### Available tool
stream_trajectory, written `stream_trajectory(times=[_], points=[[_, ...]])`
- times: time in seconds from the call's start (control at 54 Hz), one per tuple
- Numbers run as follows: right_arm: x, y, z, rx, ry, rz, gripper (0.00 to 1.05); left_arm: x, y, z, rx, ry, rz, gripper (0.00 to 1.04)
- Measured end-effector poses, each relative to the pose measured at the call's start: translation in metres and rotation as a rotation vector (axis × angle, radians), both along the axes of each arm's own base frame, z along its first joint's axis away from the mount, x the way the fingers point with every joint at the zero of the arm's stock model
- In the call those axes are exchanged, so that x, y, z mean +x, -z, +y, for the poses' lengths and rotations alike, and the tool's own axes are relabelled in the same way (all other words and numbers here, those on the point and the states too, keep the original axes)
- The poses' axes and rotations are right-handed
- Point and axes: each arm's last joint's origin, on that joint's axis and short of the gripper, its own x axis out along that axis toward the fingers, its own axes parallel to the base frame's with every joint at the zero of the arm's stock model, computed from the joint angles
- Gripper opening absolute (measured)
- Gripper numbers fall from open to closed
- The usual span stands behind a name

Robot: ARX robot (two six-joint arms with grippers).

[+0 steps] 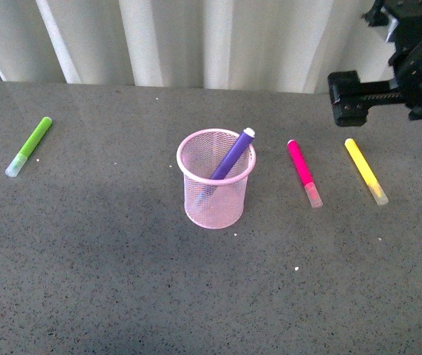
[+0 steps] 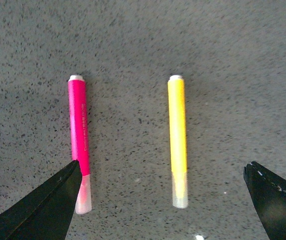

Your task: Insert purple and pink pens into pink cup

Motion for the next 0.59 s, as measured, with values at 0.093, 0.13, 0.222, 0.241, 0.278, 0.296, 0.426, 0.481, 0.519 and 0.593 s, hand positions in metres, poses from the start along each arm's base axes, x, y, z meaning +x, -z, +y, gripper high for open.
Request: stream_trajectory(times=[0.093,0.13,0.222,0.241,0.278,0.296,0.426,0.481,0.519,0.593], points=[[0.008,0.019,0.009,0.007,-0.016,0.040,0.98,0.000,0.000,0.000,0.000,0.000,0.000,0.98],[0.012,0.023,0.013,0.008,-0.020,0.037,0.98,0.000,0.000,0.000,0.000,0.000,0.000,0.98],[0.017,0.028,0.021,0.048,-0.042,0.024,0.98,0.000,0.000,0.000,0.000,0.000,0.000,0.98],[0.019,0.029,0.024,0.057,-0.049,0.024,0.98,0.000,0.000,0.000,0.000,0.000,0.000,0.98],[0.021,0.031,0.028,0.063,-0.054,0.021,0.98,0.000,0.000,0.000,0.000,0.000,0.000,0.98],[0.022,0.031,0.029,0.068,-0.056,0.020,0.98,0.000,0.000,0.000,0.000,0.000,0.000,0.98],[0.030,0.038,0.044,0.100,-0.073,0.022,0.98,0.000,0.000,0.000,0.000,0.000,0.000,0.98],[0.034,0.042,0.050,0.106,-0.076,0.028,0.98,0.000,0.000,0.000,0.000,0.000,0.000,0.98],[0.037,0.044,0.053,0.107,-0.076,0.032,0.98,0.000,0.000,0.000,0.000,0.000,0.000,0.98],[0.041,0.048,0.057,0.106,-0.071,0.040,0.98,0.000,0.000,0.000,0.000,0.000,0.000,0.98]])
